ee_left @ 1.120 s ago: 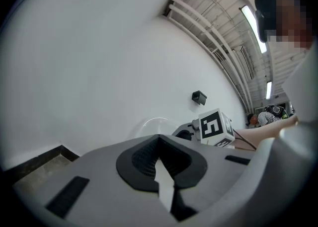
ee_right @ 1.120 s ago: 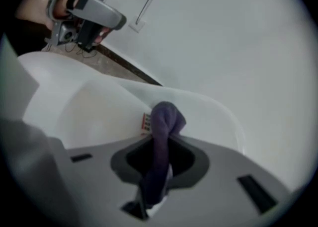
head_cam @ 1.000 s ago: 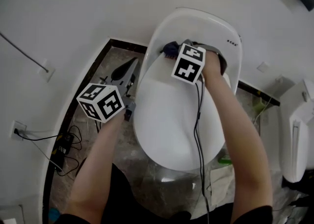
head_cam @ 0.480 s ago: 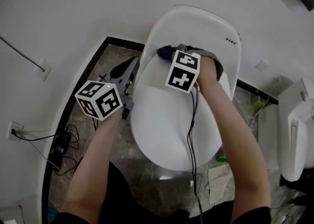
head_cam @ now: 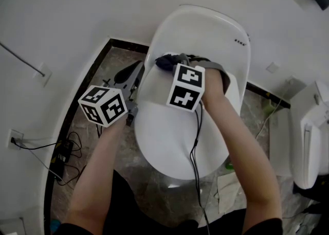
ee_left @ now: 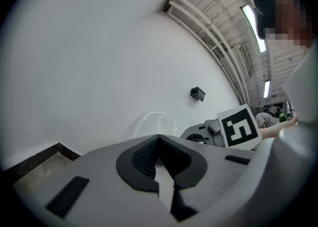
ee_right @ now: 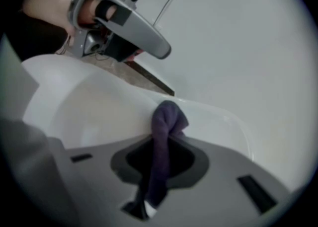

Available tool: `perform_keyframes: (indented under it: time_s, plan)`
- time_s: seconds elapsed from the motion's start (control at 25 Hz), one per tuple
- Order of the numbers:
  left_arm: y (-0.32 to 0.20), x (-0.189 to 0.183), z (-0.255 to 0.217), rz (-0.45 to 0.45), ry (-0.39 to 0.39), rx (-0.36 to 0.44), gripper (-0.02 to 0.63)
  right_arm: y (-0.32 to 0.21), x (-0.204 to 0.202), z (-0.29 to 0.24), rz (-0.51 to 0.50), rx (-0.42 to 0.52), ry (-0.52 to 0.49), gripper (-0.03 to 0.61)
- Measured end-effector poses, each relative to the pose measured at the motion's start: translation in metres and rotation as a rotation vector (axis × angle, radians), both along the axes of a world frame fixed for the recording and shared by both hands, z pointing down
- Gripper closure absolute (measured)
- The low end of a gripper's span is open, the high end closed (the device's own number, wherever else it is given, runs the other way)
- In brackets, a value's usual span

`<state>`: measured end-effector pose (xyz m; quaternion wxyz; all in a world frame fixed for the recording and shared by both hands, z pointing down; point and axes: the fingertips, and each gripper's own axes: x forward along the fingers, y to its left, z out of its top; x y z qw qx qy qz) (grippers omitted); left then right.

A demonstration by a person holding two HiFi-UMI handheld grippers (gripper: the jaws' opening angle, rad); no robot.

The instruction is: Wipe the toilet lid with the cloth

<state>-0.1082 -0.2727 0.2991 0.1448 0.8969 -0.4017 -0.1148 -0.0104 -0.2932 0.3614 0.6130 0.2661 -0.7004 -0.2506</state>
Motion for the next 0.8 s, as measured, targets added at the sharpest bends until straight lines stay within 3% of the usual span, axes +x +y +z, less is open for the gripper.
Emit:
perform_keyframes:
  time_s: [0.2,0.8]
  plan:
    - [-0.005,-0.004,0.001,-0.009,0.049,-0.022,0.601,0.015,-0.01,-0.002,-0.035,0.006,0.018,0.503]
    - [-0.005,-0.009,0.004,-0.024,0.054,-0.036,0.601,0.07,-0.038,0.001,-0.104,-0.019,0.019,0.503]
